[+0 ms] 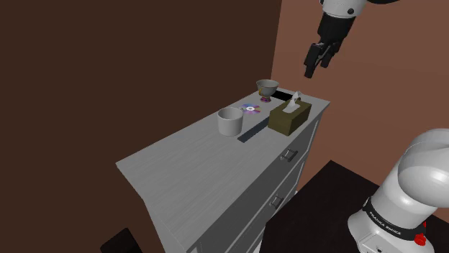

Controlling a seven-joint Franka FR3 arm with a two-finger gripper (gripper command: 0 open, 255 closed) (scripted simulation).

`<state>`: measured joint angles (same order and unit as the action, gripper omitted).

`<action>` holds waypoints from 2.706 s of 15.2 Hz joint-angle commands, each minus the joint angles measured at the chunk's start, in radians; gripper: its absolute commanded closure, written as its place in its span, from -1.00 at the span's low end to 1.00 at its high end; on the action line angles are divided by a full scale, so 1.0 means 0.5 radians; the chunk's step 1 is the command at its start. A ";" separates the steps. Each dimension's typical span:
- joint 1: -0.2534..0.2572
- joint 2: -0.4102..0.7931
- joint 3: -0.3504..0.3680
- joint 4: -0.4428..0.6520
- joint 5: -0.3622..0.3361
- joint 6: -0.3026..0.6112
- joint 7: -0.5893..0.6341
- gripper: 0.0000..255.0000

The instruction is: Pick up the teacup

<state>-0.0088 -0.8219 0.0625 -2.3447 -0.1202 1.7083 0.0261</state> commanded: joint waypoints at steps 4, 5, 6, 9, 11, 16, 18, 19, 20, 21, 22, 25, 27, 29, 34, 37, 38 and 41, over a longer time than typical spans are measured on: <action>-0.025 0.216 -0.041 0.061 -0.019 0.140 -0.020 -1.00; -0.033 0.290 -0.054 0.087 -0.024 0.184 -0.026 -1.00; -0.040 0.365 -0.067 0.115 -0.028 0.225 -0.033 -1.00; -0.060 0.592 -0.104 0.215 -0.037 0.337 -0.054 -1.00; -0.072 0.746 -0.127 0.295 -0.039 0.401 -0.069 -1.00; -0.097 1.135 -0.179 0.537 -0.027 0.522 -0.114 -1.00; -0.107 1.293 -0.197 0.652 -0.016 0.554 -0.134 -1.00; -0.112 1.372 -0.206 0.713 -0.009 0.566 -0.144 -1.00; -0.117 1.452 -0.214 0.777 -0.001 0.577 -0.155 -1.00; -0.122 1.532 -0.222 0.844 0.007 0.584 -0.167 -1.00; -0.127 1.612 -0.229 0.913 0.017 0.589 -0.178 -1.00; -0.146 1.857 -0.247 1.142 0.048 0.589 -0.213 -1.00; -0.160 2.011 -0.255 1.296 0.069 0.576 -0.234 -1.00; -0.161 2.018 -0.254 1.252 0.068 0.628 -0.230 -1.00; -0.162 2.044 -0.255 1.152 0.064 0.754 -0.219 -1.00; -0.163 2.046 -0.255 1.138 0.063 0.769 -0.218 1.00; -0.163 2.045 -0.255 1.138 0.063 0.769 -0.219 1.00; -0.163 2.045 -0.255 1.138 0.063 0.768 -0.219 1.00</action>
<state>-0.0896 0.2001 -0.0643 -1.7743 -0.0882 2.0927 -0.0831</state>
